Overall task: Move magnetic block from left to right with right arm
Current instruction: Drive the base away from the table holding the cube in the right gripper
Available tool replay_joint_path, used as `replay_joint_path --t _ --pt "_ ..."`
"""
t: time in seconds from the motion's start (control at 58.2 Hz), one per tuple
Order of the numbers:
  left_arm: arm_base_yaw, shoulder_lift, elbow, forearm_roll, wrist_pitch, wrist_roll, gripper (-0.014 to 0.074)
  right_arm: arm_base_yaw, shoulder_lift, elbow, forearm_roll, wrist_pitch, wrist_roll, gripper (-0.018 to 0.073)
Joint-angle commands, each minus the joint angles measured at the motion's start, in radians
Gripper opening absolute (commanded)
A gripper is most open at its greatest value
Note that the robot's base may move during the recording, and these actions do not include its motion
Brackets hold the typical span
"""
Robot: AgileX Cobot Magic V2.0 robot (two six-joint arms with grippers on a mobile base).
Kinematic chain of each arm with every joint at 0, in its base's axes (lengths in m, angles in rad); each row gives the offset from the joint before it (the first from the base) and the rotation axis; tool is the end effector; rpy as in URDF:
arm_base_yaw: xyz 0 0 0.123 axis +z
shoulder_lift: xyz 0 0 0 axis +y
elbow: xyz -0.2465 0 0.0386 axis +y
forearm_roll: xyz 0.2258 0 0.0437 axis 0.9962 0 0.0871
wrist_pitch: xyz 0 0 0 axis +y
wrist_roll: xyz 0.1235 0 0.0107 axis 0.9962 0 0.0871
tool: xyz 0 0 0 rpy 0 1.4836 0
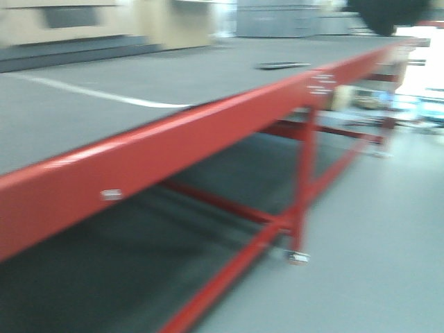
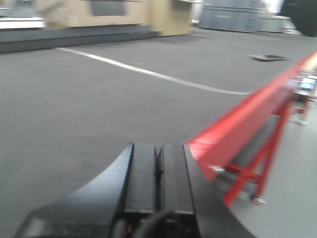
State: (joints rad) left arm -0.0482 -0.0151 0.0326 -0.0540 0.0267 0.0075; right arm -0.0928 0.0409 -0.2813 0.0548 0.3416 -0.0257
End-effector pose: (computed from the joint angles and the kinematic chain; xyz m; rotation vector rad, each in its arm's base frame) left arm 0.1032 -0.0052 0.2029 0.0025 1.5282 -0.0766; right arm 0.0879 -0.0059 0.2661 0.0797 1.5824 -0.0377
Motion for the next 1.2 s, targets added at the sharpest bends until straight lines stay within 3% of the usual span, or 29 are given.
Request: replay_joint_path --t 0.0,1.185 --pt "-0.008 -0.009 0.009 -0.003 -0.083 -0.007 -0.0126 -0.008 0.012 -0.029 0.003 -0.085 -0.007 0.0245" --pt "-0.008 -0.009 0.009 -0.003 -0.083 -0.007 -0.0126 -0.008 0.012 -0.029 0.003 -0.085 -0.007 0.0245"
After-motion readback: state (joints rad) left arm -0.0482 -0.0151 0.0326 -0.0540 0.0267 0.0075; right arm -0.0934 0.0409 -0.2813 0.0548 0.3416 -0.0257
